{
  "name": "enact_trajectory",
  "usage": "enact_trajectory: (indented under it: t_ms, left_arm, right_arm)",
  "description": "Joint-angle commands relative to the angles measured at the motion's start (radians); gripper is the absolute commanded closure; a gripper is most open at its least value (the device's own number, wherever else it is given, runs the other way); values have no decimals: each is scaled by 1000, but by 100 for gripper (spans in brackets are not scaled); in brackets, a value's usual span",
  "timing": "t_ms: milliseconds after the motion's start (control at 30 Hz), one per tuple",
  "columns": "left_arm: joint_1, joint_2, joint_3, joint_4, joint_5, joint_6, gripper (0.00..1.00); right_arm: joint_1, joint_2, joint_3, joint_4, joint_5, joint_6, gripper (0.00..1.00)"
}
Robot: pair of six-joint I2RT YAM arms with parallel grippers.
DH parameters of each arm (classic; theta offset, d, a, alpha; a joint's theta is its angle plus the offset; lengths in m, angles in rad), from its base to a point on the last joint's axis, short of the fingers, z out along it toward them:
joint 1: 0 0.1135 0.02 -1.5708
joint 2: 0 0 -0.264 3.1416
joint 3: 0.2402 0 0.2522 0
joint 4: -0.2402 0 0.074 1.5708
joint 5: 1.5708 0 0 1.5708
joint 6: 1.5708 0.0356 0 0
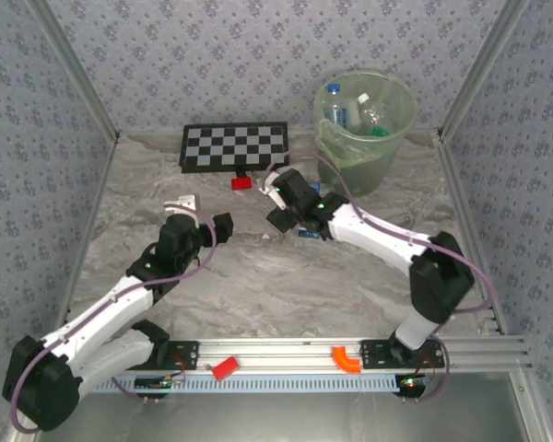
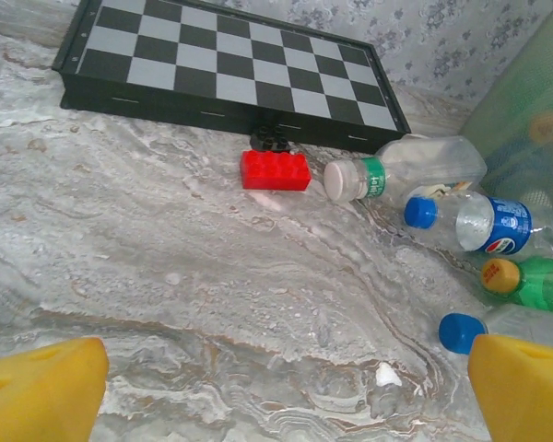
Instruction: Put the plastic bottles in the bin
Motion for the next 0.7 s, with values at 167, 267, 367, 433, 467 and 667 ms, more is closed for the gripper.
enact_trajectory:
  t_ms: [167, 267, 367, 433, 467, 667]
  left_arm:
    - [30, -80, -77, 37, -5, -12, 0]
    - [38, -91, -85, 35, 11, -26, 0]
    - [39, -105, -90, 34, 14, -30, 0]
    - [41, -116, -96, 33, 10, -32, 0]
    - [41, -124, -96, 29, 5, -31, 0]
    - [42, -187, -114, -2, -73, -49, 0]
  right_arm:
    - [41, 279, 309, -465, 97, -188, 25]
    - [44, 360, 399, -566, 97, -208, 27]
    - [45, 422, 457, -600, 118, -235, 33]
    - [45, 449, 486, -612, 116, -243, 32]
    - [43, 463, 506, -627, 108, -246, 32]
    - [42, 535, 571, -660, 104, -261, 33]
